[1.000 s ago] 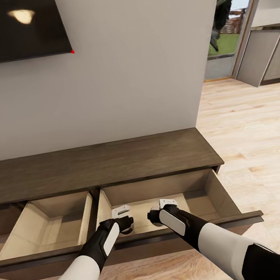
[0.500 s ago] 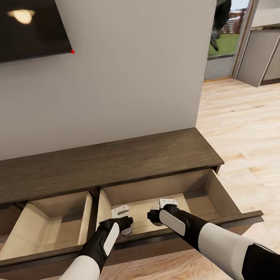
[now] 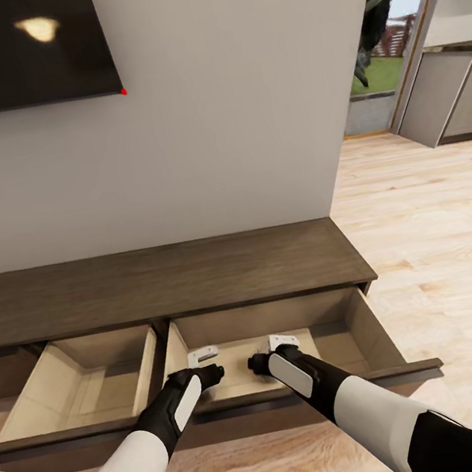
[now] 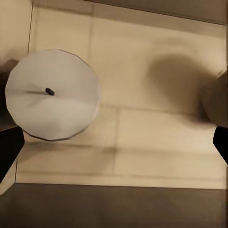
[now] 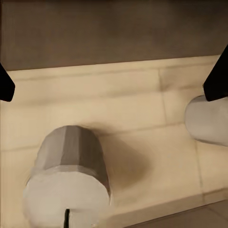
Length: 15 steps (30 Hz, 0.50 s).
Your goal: Place each of the two pumpkins and all three candles from the living room inside a cabinet in the living room (use any cabinet), then make sure every cabinet is closed, and position the cauldron so it is next to a table in the living room.
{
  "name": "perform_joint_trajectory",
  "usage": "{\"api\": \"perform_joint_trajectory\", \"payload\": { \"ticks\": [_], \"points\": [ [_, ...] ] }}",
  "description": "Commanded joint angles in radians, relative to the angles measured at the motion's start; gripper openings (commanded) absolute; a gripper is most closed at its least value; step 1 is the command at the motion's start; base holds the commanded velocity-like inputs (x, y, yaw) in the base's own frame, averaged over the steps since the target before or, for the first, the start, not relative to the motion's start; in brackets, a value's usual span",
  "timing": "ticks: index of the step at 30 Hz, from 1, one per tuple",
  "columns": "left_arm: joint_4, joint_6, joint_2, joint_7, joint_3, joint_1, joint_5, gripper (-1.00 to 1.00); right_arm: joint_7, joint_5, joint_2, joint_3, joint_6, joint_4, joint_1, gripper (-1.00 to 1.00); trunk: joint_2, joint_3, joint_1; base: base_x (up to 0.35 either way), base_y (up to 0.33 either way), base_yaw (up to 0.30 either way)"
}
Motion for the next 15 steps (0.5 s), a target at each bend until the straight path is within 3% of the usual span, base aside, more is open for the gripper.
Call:
{"api": "perform_joint_trajectory", "payload": {
  "ticks": [1,15],
  "points": [
    [-0.002,0.004,0.001,0.009,-0.006,0.0,0.011,1.0,-0.007,-0.005,-0.001,0.006,0.003,-0.001,-0.001,1.0,0.007,0.002,-0.004,0.0,0.0,0.0],
    [-0.005,0.011,0.001,0.001,-0.001,0.0,0.013,1.0,-0.007,-0.005,-0.002,0.006,0.002,-0.001,-0.002,1.0,0.105,0.046,-0.058,0.0,0.0,0.0]
  ]
}}
